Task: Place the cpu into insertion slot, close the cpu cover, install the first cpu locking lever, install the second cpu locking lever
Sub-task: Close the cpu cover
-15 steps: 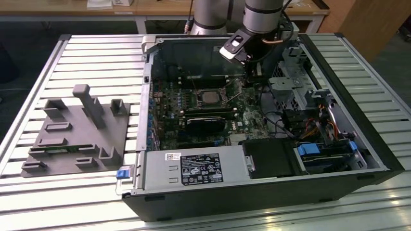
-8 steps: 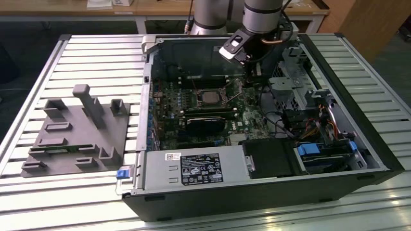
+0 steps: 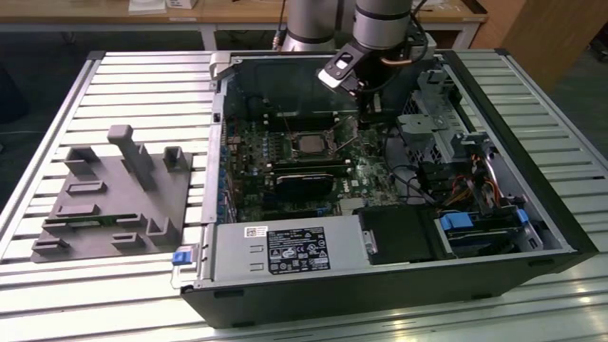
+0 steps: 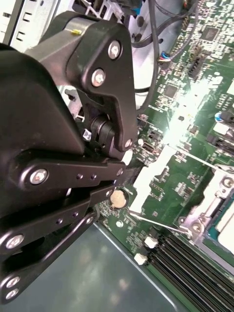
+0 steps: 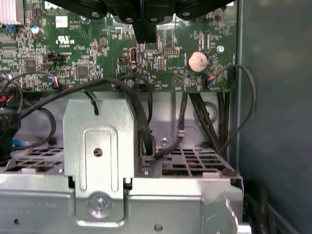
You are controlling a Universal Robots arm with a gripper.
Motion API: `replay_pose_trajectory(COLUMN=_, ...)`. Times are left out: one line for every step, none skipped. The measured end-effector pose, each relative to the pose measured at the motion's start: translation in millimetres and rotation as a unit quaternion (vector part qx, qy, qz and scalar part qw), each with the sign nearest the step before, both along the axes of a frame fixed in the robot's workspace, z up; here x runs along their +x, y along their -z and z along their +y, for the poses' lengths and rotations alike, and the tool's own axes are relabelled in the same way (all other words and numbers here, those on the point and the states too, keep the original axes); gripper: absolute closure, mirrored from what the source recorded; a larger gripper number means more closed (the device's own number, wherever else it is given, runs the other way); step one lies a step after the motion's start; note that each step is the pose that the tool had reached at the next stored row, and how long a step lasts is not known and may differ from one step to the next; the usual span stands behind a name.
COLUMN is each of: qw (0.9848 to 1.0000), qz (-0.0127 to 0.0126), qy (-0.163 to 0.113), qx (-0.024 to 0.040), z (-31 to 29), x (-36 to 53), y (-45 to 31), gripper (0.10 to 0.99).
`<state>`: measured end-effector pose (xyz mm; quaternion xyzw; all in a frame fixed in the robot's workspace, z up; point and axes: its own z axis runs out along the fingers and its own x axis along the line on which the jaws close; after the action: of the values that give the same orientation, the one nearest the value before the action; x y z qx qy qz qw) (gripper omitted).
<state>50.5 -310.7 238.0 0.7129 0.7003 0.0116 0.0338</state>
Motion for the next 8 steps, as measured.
replay_pose_trajectory(qw=1.0, qz=0.0, qy=0.0, qx=0.0, z=0.0, x=-1.5, y=0.0, gripper=0.98)
replay_pose_trajectory(qw=1.0, qz=0.0, qy=0.0, qx=0.0, z=0.0, x=-3.1, y=0.0, gripper=0.98)
replay_pose_trajectory(qw=1.0, qz=0.0, qy=0.0, qx=0.0, z=0.0, x=-4.6, y=0.0, gripper=0.98)
replay_pose_trajectory(qw=1.0, qz=0.0, qy=0.0, qx=0.0, z=0.0, x=-6.1, y=0.0, gripper=0.98)
replay_pose_trajectory(qw=1.0, qz=0.0, qy=0.0, qx=0.0, z=0.0, x=-7.5, y=0.0, gripper=0.98)
replay_pose_trajectory(qw=1.0, qz=0.0, qy=0.0, qx=0.0, z=0.0, x=-8.9, y=0.0, gripper=0.98)
replay_pose_trajectory(qw=1.0, qz=0.0, qy=0.0, qx=0.0, z=0.0, x=-10.2, y=0.0, gripper=0.98)
replay_pose_trajectory(qw=1.0, qz=0.0, qy=0.0, qx=0.0, z=0.0, x=-11.5, y=0.0, gripper=0.98)
